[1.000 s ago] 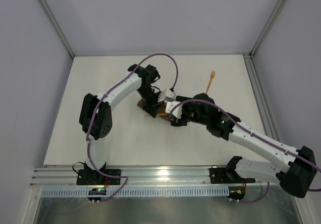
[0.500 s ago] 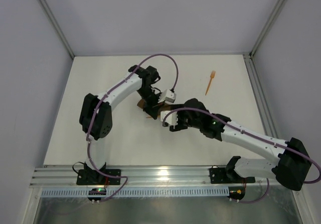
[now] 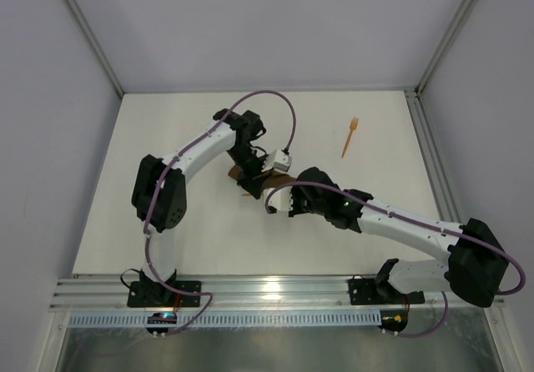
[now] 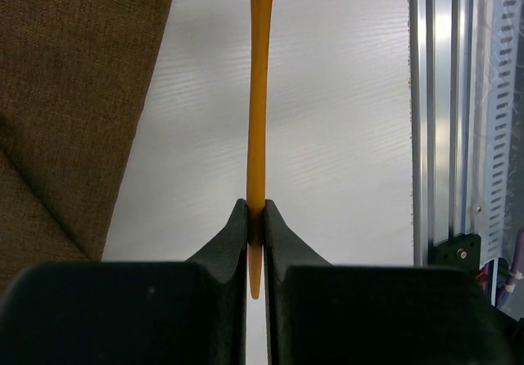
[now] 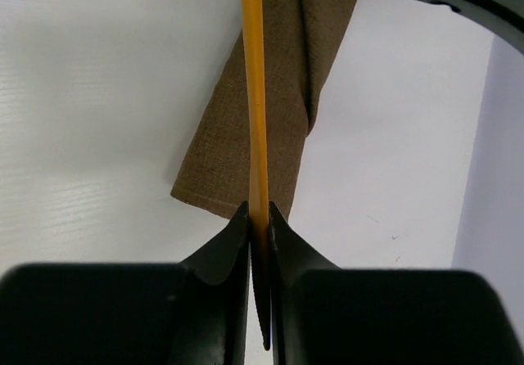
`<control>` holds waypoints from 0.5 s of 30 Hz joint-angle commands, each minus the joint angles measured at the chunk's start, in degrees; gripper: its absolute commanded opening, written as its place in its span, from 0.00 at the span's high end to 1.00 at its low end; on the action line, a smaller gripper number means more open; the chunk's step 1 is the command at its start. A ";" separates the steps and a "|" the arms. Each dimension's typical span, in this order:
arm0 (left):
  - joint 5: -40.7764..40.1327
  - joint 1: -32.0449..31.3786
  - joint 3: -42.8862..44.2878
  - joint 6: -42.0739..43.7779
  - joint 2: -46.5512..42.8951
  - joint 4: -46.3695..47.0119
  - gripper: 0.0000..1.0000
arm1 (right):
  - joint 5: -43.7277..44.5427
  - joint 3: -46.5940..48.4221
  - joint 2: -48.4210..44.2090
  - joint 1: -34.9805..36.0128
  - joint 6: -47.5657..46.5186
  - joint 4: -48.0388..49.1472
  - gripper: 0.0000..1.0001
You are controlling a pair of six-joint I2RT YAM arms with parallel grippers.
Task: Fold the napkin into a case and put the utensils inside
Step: Pass from the left arm to the right
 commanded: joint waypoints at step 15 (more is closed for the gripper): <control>5.67 5.98 6.24 -12.68 -0.24 -9.32 0.53 | -1.62 2.64 2.01 0.32 19.02 -3.87 0.97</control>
